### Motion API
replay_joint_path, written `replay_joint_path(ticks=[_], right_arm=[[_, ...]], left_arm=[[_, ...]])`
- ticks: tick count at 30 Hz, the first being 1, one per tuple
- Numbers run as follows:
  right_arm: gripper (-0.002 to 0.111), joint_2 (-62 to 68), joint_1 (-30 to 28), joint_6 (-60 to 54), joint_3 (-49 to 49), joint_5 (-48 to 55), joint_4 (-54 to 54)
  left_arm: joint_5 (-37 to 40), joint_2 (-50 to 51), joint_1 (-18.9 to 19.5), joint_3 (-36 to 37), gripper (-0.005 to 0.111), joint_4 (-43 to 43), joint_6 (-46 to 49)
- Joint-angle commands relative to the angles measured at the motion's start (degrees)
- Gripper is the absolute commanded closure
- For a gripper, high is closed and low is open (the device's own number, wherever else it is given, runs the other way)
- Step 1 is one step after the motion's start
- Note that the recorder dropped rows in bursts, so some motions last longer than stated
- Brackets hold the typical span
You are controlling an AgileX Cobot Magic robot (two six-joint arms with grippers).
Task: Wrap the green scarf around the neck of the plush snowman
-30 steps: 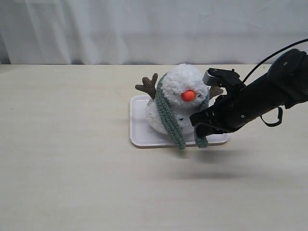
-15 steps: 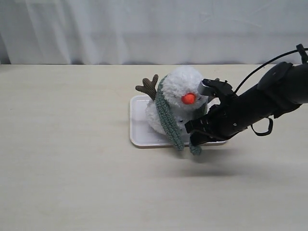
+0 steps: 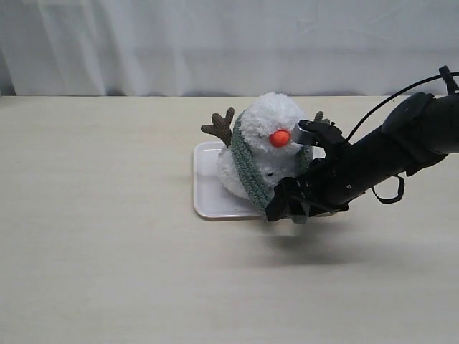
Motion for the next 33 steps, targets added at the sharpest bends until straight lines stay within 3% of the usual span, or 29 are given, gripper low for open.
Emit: replay_joint_path(ticks=[1,3,5,7,12,16,20,28,33], right_arm=[[0.033,-0.1,-0.2,-5.5,-0.3,3.8,6.0],[0.033,-0.1,-0.2,-13.7,-0.3,6.3,15.1],[0.033,-0.1,0.3,-16.9,-0.3,2.3,18.5],[0.033,0.4,1.9,-16.9,-0.3,-3.0,18.5],[0.033,1.7,6.4,-19.9,-0.3,-5.4,18.9],[0.037,2.1,9.2,-18.0,-0.3,-16.4,18.9],[0.051,2.1,9.2,-17.4,-0.3,-20.2,16.9],[0.104,2.1,9.2,-17.6,-0.3,-21.4,14.2],[0.104,0.6,9.2,-13.5,-0.3,-16.1,6.8]], left_arm=[[-0.7,-0.1,-0.4,0.1,0.107,-0.3,0.1],[-0.7,-0.1,-0.4,0.1,0.107,-0.3,0.1],[-0.7,-0.1,-0.4,0.1,0.107,-0.3,0.1],[-0.7,-0.1,-0.4,0.1,0.107,-0.3,0.1],[-0.7,-0.1,-0.4,0.1,0.107,-0.3,0.1],[-0.7,-0.1,-0.4,0.1,0.107,-0.3,0.1],[-0.6,-0.1,-0.4,0.1,0.107,-0.3,0.1],[-0.6,-0.1,-0.4,0.1,0.107,-0.3,0.1],[-0.6,-0.1,-0.4,0.1,0.107,-0.3,0.1]])
